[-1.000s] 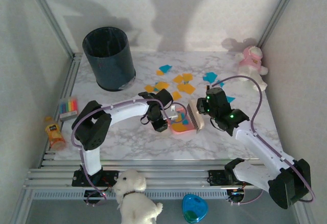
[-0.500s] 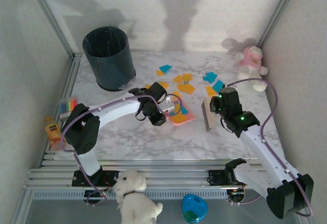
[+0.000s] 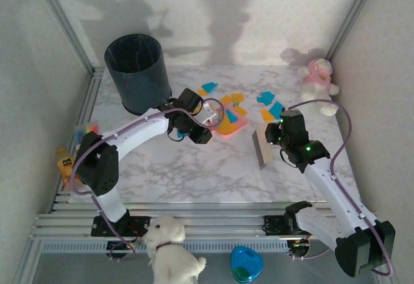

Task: Sweep away the paper scraps from the table

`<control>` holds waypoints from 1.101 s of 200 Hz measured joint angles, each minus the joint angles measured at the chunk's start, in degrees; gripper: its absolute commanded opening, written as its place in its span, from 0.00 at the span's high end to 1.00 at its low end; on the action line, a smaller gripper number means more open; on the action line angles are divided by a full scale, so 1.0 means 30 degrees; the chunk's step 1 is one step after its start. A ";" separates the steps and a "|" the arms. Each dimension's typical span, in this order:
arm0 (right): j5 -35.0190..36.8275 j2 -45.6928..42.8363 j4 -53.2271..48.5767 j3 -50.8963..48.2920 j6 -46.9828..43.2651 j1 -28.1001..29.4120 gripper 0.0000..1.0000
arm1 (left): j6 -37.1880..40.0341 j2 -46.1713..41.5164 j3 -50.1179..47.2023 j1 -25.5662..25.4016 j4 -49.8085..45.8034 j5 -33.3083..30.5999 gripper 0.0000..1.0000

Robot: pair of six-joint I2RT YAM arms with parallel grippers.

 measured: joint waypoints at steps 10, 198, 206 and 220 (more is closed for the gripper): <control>-0.0197 0.0095 0.0000 0.0000 0.0000 0.0000 1.00 | -0.0211 -0.0124 0.0270 0.0117 0.0000 0.0226 1.00; -0.0736 0.0554 -0.0015 0.0000 -0.0007 -0.0029 1.00 | -0.4947 -0.0372 0.5872 0.5523 0.0474 0.2907 1.00; -0.0729 0.0597 -0.0015 0.0000 -0.0007 -0.0029 1.00 | -0.5275 -0.0372 0.6084 0.5770 0.0488 0.3053 1.00; -0.0736 0.0685 -0.0022 0.0000 -0.0007 -0.0029 1.00 | -0.5872 -0.0372 0.6470 0.6302 0.0692 0.3439 1.00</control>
